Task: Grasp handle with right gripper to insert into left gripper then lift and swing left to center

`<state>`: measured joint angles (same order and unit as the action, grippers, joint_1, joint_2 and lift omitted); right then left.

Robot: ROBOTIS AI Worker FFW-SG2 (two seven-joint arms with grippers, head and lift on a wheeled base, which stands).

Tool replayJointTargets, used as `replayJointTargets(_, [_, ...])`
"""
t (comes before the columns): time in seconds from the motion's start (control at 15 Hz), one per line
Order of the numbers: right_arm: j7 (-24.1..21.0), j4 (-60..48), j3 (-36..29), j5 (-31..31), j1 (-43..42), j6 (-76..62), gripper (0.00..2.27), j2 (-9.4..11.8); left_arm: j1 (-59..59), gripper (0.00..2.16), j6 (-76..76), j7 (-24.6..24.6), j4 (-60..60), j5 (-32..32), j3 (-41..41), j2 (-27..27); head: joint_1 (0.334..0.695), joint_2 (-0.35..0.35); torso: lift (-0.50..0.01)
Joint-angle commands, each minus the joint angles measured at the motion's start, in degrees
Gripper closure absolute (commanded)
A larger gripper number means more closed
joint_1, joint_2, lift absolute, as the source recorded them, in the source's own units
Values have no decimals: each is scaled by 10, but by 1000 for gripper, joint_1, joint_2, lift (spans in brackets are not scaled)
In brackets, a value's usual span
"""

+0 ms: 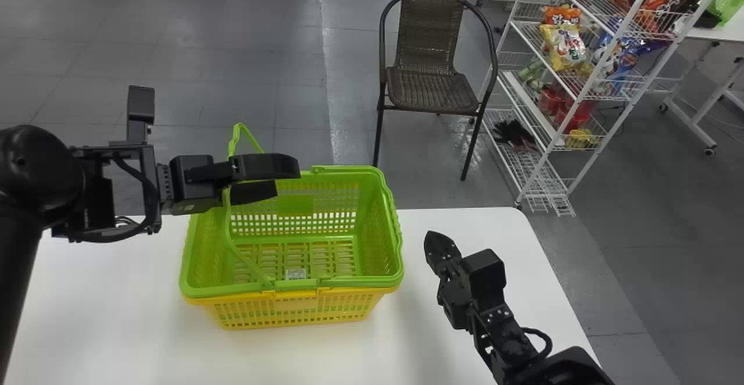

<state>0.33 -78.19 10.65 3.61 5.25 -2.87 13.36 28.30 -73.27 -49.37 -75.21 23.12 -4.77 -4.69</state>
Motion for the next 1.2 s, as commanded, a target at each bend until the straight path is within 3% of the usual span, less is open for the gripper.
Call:
replayJointTargets(0.0, [0, 13, 9, 3, -16, 5, 2240, 0, 0, 73, -3, 1, -1, 0, 3, 1, 695, -163, 0])
replayJointTargets(1.13, [-1, 60, 53, 3, -58, 11, 2236, -6, -6, 73, -16, -1, -3, 2, 6, 9, 695, -140, 0])
